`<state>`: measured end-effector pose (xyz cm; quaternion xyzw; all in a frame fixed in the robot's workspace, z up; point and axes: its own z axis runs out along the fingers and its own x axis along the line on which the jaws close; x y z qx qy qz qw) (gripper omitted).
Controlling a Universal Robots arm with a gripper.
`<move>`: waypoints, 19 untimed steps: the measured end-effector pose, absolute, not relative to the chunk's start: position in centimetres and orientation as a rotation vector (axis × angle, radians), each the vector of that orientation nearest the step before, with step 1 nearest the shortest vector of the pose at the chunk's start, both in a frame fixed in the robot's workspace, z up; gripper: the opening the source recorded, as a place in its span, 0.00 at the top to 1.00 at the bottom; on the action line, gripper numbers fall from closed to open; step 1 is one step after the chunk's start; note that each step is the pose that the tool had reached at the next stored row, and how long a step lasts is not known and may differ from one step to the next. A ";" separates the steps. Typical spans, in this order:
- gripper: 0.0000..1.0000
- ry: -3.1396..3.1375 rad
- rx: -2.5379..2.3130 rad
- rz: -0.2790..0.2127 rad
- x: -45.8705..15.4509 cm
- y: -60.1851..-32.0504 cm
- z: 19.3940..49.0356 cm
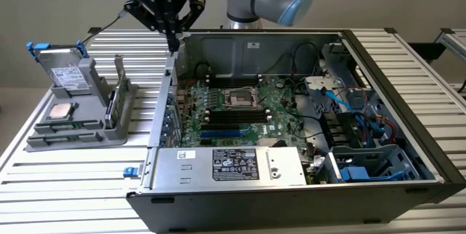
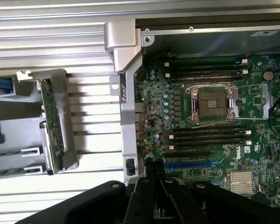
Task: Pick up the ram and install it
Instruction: 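Reach for the ram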
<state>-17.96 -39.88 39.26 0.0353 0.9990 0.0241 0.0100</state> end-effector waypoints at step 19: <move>0.90 3.119 0.110 0.075 -26.6 -39.9 39.2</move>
